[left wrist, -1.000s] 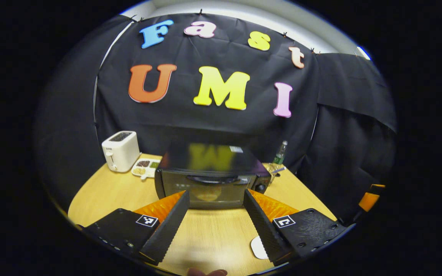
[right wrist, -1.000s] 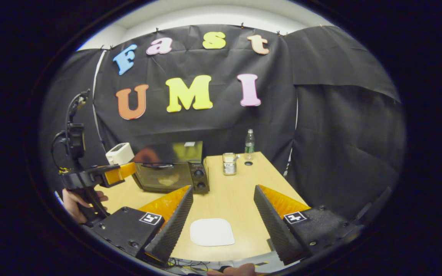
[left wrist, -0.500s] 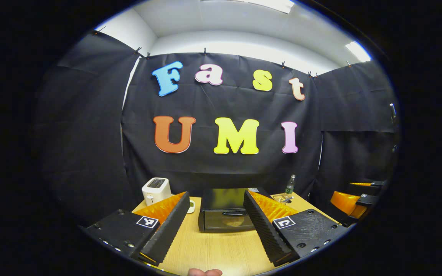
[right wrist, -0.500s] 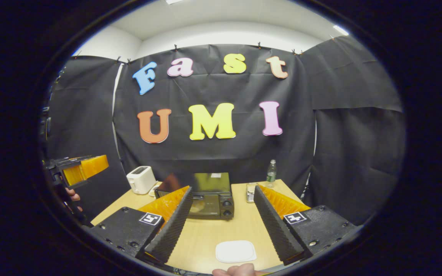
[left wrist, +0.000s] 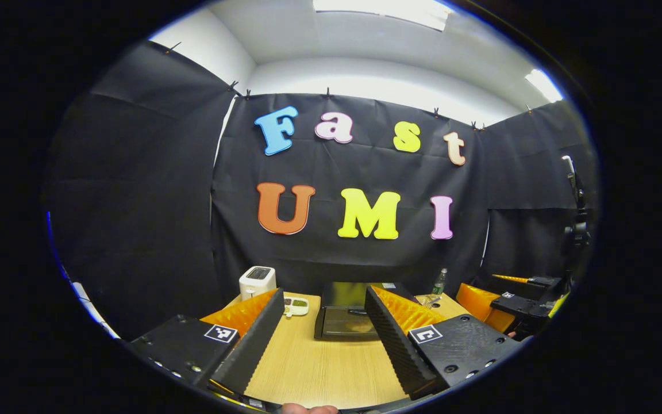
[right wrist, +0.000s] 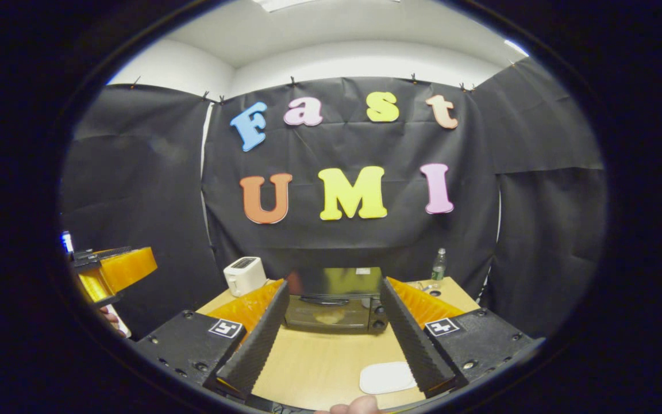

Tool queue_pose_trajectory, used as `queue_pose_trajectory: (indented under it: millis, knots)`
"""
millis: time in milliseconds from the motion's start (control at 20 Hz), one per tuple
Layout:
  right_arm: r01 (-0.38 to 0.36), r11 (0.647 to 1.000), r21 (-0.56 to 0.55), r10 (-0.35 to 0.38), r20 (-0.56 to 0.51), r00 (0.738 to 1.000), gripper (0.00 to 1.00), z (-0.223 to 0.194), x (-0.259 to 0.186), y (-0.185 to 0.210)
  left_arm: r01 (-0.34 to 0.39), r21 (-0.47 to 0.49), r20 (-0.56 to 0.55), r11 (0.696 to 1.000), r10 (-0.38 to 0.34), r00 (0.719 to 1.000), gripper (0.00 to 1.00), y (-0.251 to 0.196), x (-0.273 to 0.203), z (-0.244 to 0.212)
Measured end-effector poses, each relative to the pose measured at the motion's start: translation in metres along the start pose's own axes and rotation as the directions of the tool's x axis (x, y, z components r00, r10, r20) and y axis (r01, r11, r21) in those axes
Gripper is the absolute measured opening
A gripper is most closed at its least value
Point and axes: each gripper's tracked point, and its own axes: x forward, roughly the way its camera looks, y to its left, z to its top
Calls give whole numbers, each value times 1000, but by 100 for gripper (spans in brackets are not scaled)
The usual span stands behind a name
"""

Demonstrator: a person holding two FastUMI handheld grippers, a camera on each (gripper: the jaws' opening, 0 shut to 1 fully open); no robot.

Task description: Open the electric oven with the left hand, put the food in, and close the electric oven.

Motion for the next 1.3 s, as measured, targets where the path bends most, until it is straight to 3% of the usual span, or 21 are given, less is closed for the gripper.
queue_pose_trajectory:
  millis: [450,1300]
  knots:
    - [-28,1000,-9,29,8,1000,97,6,5,19,-20,-14,-3,1000,20,1000,93,11,-7,1]
    - [9,1000,-15,-9,15,1000,97,8,5,14,-10,-19,-12,1000,10,1000,93,26,-2,0]
